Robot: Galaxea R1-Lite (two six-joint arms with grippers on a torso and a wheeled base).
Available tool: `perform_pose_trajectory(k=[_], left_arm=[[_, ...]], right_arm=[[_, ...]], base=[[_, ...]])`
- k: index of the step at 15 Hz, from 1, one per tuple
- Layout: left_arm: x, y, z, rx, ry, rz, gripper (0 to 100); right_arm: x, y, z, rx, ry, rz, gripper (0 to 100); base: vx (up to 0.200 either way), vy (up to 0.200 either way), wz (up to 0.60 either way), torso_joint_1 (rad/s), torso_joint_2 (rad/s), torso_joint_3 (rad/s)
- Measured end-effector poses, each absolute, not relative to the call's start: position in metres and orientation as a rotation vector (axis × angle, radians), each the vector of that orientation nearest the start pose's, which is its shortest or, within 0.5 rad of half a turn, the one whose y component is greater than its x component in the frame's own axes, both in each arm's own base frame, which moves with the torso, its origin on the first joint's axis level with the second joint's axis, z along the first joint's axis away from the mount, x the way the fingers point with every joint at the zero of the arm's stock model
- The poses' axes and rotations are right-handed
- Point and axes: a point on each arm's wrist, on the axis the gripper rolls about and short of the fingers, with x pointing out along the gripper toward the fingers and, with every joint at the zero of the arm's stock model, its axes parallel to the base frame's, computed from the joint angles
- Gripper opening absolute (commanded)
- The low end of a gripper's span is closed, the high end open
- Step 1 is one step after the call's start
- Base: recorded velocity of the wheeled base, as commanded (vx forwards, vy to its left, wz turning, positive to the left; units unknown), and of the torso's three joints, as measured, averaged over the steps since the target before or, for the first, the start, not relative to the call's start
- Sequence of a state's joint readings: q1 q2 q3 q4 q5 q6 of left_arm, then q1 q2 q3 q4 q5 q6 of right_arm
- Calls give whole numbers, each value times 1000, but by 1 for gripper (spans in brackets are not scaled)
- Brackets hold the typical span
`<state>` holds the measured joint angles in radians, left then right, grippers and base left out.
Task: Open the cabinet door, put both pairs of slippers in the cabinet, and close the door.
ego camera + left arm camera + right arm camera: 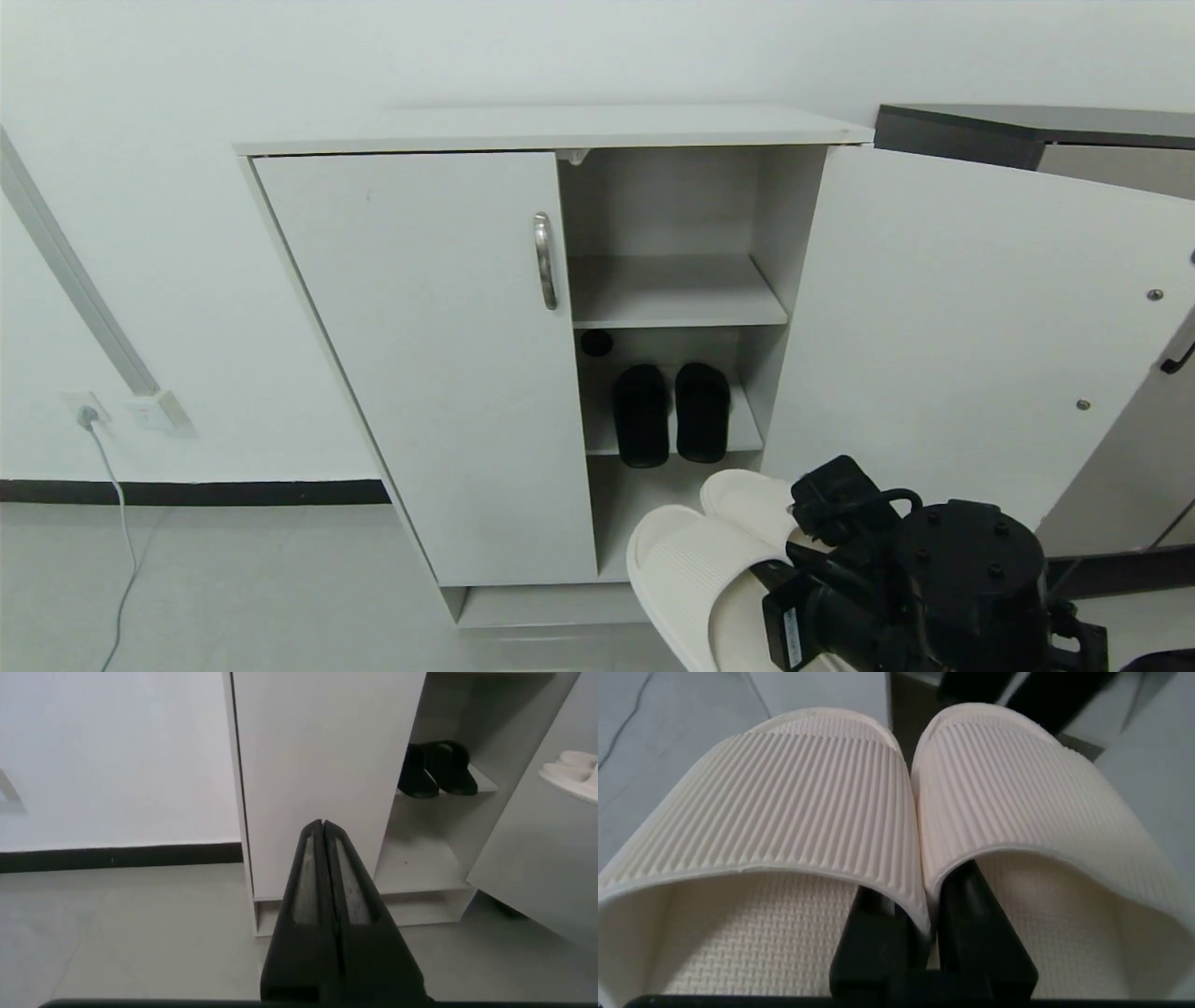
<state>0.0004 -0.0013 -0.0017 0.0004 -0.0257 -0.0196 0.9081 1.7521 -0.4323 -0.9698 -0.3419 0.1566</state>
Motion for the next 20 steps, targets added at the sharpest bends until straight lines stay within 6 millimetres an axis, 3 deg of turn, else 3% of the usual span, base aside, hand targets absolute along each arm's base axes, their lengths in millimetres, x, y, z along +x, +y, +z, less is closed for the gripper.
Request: perform_pose_trajectory(k=[6, 12, 16, 20], left_arm=[[-23, -1, 76, -19, -3, -25, 0], [-23, -1, 76, -18, -3, -28, 0], [-23, -1, 76, -18, -3, -28, 0], [-23, -1, 76, -18, -3, -28, 0]], right_arm=[[172, 215, 109, -56, 320, 525, 0], [225, 281, 129, 7, 226, 198, 0], [261, 304, 171, 4, 207, 68, 0], [273, 307, 210, 6, 200, 38, 0]], base=[[0, 0, 0, 0, 0, 0], [0, 0, 0, 0, 0, 0], [0, 0, 0, 0, 0, 0], [0, 0, 0, 0, 0, 0]])
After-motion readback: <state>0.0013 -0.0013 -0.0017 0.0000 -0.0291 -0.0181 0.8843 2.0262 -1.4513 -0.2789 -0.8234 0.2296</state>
